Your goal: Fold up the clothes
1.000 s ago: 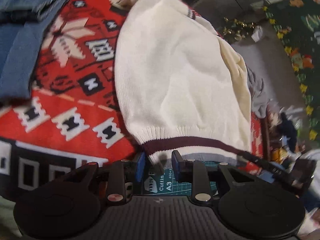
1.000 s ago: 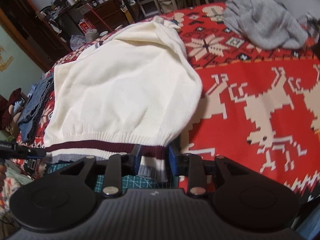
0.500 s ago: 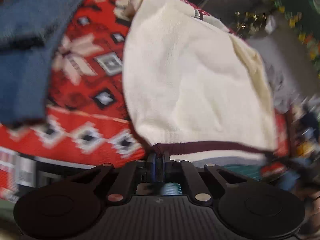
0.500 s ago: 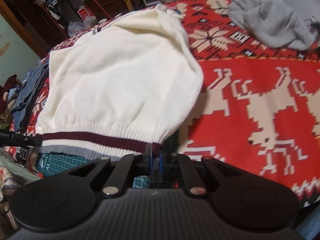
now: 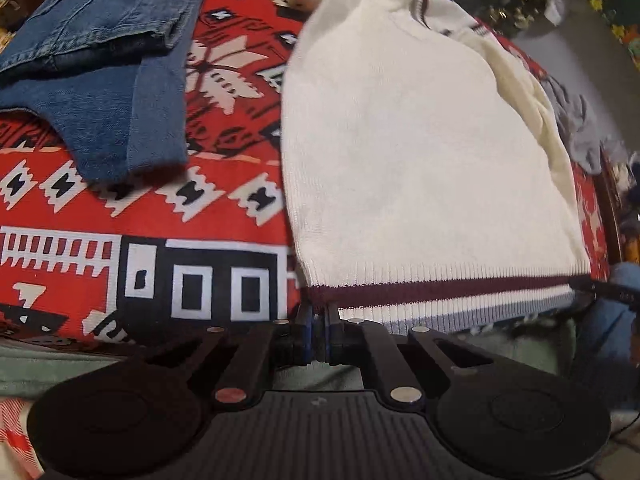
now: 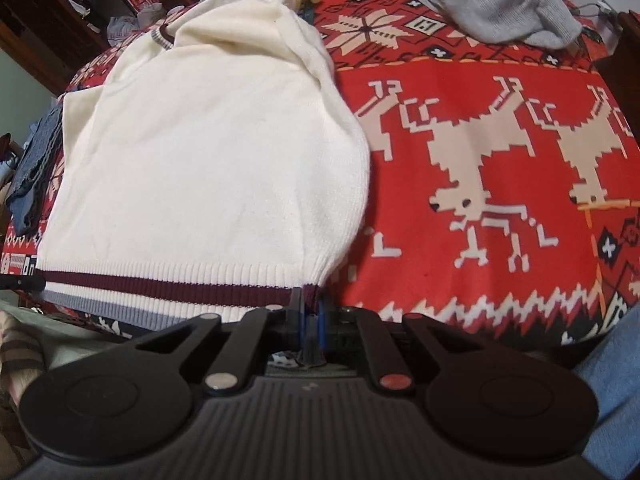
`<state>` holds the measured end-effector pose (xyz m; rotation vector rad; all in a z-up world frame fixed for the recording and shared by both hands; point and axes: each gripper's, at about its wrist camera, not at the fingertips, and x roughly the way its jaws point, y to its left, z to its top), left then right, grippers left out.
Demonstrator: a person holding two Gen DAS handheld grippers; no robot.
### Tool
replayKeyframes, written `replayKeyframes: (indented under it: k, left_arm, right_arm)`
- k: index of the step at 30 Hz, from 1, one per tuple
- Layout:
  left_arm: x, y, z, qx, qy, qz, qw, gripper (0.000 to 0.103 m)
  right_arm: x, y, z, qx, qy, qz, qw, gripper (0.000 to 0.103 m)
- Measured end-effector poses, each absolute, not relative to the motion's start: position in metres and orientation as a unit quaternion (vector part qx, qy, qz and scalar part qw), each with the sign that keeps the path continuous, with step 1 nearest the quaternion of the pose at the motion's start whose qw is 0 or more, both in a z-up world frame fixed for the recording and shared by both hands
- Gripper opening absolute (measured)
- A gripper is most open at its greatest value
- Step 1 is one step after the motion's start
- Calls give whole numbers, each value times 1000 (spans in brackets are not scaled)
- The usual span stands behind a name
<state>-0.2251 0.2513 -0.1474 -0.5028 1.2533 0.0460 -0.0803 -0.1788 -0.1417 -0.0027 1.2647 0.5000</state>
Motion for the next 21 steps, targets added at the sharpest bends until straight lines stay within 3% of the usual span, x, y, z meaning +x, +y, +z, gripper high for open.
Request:
replayKeyframes:
  k: [7, 9, 13, 21]
  left_arm:
    - [-226, 237, -145, -216, 570, -4, 793, 7]
    - [-224, 235, -143, -203, 566, -2, 799, 13]
    - [-225, 244, -137, -196, 550, 23, 812, 21]
    - [-212, 266, -108, -206, 490, 55, 845, 38]
  right_arm:
    - [-85, -174, -145, -13, 580, 236, 779, 9]
    - [-84, -175, -143, -14, 576, 232, 784, 26]
    - [-80, -180, -137, -6, 568, 223, 792, 29]
    - [-64, -185, -108, -3, 525, 230, 819, 53]
